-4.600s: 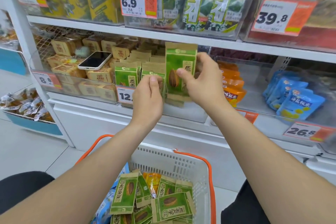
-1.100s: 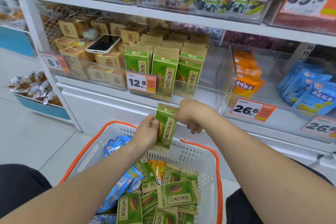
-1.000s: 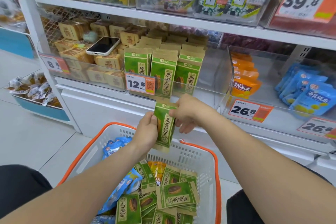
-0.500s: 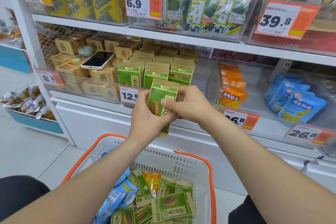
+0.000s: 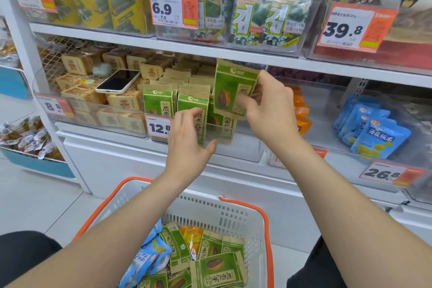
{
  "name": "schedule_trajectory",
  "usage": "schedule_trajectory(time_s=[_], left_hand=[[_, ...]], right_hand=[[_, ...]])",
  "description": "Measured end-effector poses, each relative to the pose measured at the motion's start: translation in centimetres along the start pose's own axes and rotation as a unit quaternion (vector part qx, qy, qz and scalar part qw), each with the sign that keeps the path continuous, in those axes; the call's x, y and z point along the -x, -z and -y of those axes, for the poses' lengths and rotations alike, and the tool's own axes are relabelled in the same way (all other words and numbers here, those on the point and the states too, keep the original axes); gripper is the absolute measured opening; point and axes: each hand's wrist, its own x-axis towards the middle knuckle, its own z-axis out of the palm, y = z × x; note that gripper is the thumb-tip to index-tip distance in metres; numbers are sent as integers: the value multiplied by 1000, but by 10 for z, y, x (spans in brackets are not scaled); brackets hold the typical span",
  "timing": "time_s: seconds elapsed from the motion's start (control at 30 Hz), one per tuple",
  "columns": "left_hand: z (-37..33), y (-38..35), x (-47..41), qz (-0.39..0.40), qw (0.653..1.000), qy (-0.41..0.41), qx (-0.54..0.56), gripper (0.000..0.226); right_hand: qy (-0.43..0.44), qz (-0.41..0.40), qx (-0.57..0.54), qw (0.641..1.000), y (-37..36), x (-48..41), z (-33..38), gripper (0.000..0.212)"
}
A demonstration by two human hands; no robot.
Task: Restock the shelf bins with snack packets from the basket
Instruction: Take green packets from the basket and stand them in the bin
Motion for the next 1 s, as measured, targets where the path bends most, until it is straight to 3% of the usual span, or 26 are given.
schedule_trajectory(time_s=[0.17,0.4,0.6,0.73,0.87,1.0], left_hand=[[6,-6,4,12,998,16,-64,68],[7,-10,6,34,994,12,-106,66],[11,-8,5,50,993,-3,-107,67],[14,-4,5,59,993,-24,-102,67],[20,-2,9,54,992,-53,-105,65],[29,0,15,10,993,-80,-92,32]], right_hand=[[-96,95,56,989,-15,3,-18,26],[-159,139,132,968,-41,-1,-22,32],[-236,128,63,961,-55,-8,-16,25],[-258,105,90,956,-57,-9,-12,60],[-252,100,115,956,-46,-3,-3,75],[-124,55,149,979,-49,7,10,51]])
